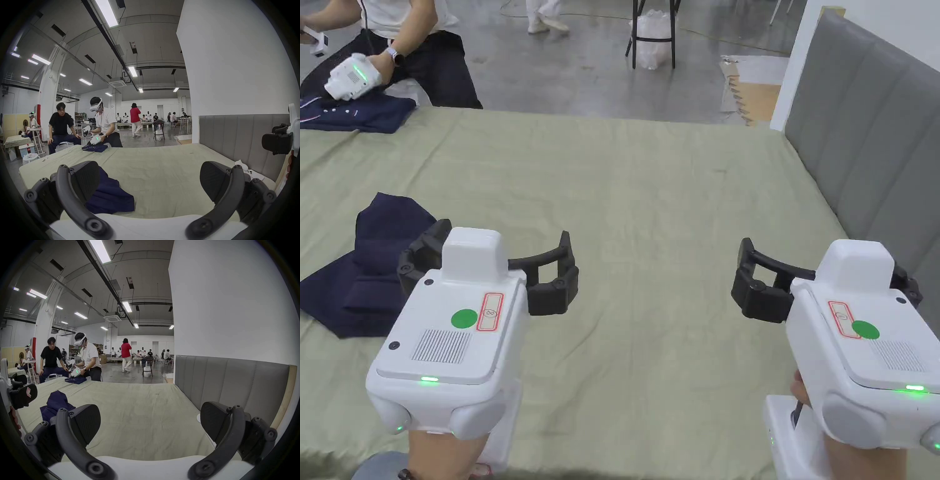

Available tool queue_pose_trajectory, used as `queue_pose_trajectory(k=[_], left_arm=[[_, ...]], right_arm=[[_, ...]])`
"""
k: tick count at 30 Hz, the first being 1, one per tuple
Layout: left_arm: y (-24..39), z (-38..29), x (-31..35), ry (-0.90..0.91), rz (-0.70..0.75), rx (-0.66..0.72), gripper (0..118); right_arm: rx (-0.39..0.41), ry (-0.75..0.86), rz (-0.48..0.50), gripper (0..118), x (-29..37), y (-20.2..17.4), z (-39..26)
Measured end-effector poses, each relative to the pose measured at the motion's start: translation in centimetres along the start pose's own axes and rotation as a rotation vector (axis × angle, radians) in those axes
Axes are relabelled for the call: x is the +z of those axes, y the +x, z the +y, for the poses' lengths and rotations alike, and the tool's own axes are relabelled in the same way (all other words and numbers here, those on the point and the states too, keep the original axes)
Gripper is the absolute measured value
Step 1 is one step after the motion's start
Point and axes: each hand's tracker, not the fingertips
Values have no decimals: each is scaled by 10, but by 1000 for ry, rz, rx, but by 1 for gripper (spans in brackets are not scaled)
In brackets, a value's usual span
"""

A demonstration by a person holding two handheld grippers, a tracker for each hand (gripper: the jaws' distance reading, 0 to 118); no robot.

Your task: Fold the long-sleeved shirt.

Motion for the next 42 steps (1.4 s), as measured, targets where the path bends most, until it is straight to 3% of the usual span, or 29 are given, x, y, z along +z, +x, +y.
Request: queue_pose_trajectory(k=[42], left_arm=[[1,0,3,10,-12,-16,111]], right_arm=[[6,18,-19,118,2,-2,-2]])
